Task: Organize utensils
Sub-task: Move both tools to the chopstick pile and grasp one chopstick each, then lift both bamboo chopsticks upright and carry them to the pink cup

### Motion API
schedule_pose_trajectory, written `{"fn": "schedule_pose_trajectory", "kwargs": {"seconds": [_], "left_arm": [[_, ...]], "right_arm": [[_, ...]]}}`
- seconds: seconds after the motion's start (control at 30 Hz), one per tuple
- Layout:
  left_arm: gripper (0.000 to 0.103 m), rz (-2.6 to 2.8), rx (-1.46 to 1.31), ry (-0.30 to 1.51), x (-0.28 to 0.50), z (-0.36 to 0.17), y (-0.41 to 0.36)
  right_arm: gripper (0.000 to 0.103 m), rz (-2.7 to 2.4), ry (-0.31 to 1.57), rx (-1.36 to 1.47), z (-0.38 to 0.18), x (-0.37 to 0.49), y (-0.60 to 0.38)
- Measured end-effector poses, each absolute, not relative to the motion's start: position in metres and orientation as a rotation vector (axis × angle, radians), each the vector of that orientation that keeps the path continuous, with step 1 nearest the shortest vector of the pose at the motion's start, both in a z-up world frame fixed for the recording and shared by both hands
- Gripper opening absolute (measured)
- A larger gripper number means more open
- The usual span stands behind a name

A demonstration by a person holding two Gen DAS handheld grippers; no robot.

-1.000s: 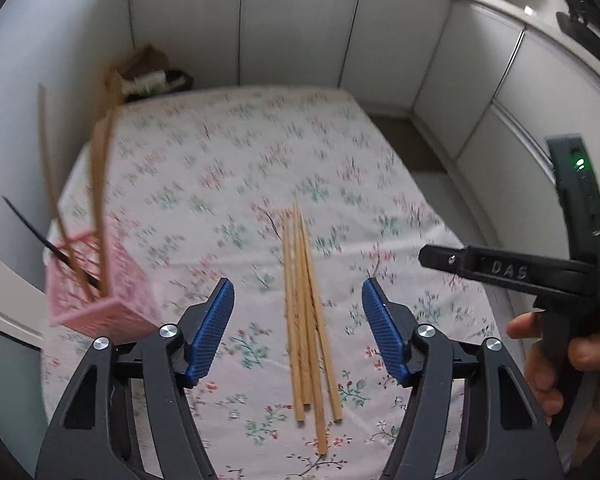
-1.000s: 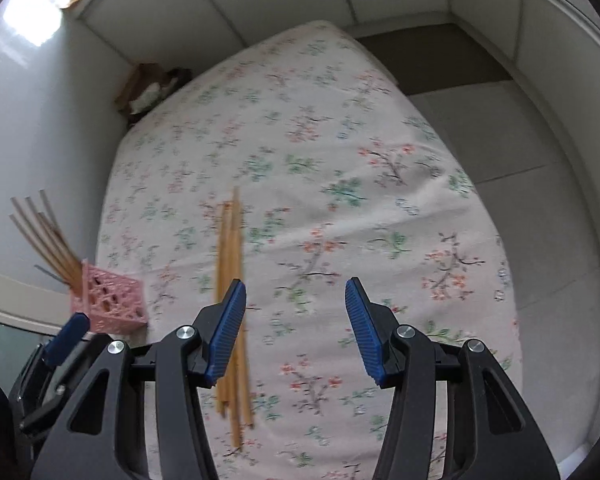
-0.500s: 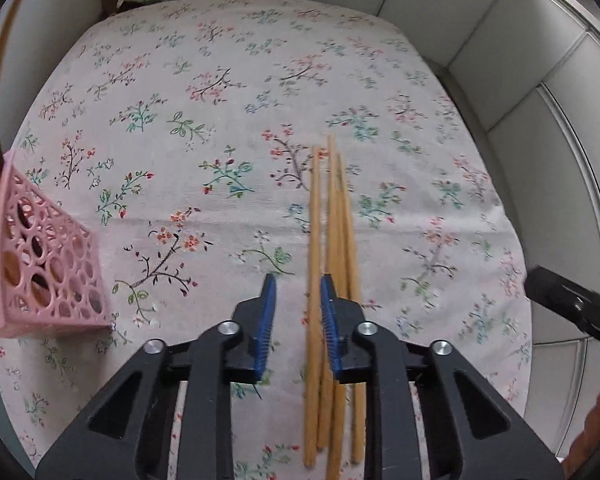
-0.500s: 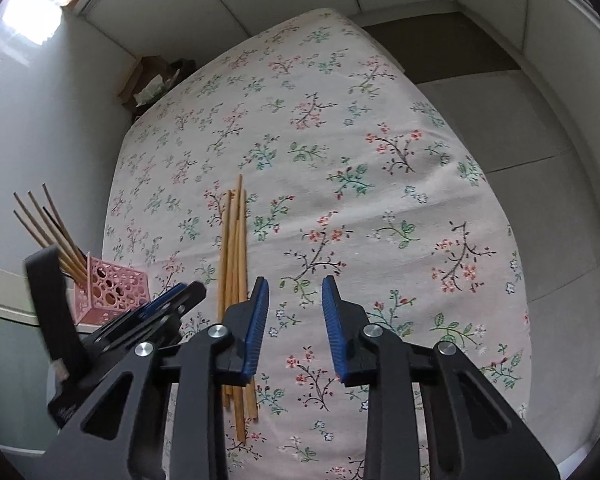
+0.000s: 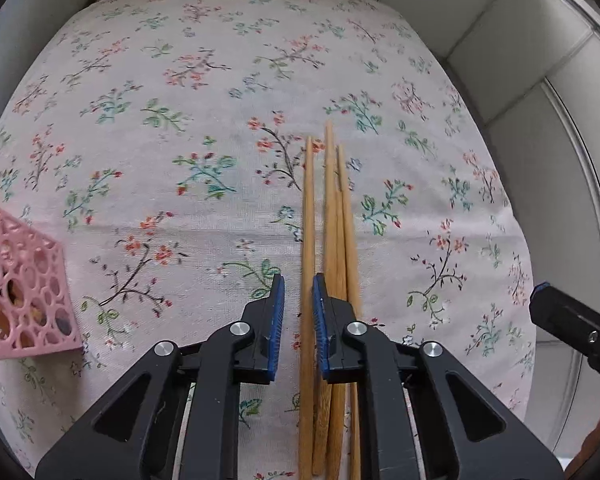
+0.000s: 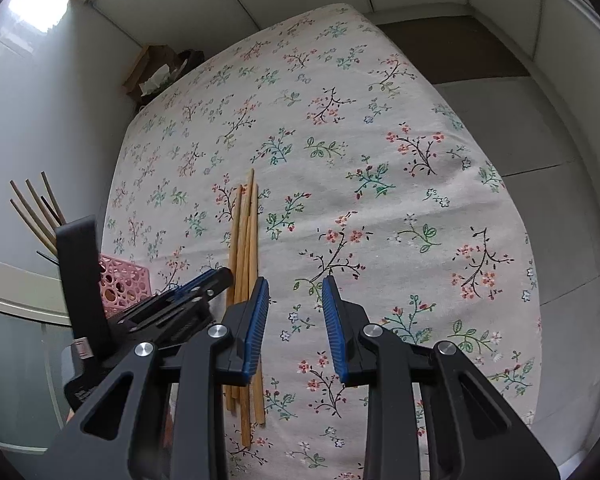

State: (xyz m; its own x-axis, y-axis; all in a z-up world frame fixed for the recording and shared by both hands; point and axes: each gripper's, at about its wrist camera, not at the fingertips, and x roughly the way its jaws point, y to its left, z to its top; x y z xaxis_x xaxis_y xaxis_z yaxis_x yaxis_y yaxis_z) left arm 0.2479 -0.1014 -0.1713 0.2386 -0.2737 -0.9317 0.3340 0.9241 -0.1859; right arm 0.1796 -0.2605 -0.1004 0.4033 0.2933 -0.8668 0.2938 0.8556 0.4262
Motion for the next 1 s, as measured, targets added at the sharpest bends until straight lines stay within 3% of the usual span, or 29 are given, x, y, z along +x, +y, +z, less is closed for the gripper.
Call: {"fn": "schedule_pose_trajectory", "kwargs": {"seconds": [0.1, 0.17, 0.33, 0.87, 1.0], "left_arm": [[0.015, -0.409, 0.140, 1.251, 0.246, -0.173, -0.109], [0.008, -0.404, 0.177, 1.246, 0.246, -0.173, -0.113], [0.006, -0.395, 0.107, 1.244, 0.250, -0.168, -0.101], [0.006, -0.562, -0.096, 0.977, 0.201, -0.055, -0.069], [0.006, -0.557, -0.102, 0.929, 0.195, -0.040, -0.061]], "right_arm": [[0.028, -0.003, 1.179, 0.574, -0.101, 0.180, -0.260], [0.028, -0.005, 1.182, 0.571, -0.102, 0.181, -0.260], [0.028, -0.017, 1.203, 0.545, -0.109, 0.182, -0.261], [0.028, 0.096, 1.298, 0.396, -0.147, 0.209, -0.217], [0.020, 0.122, 1.315, 0.372, -0.154, 0.212, -0.202]]}}
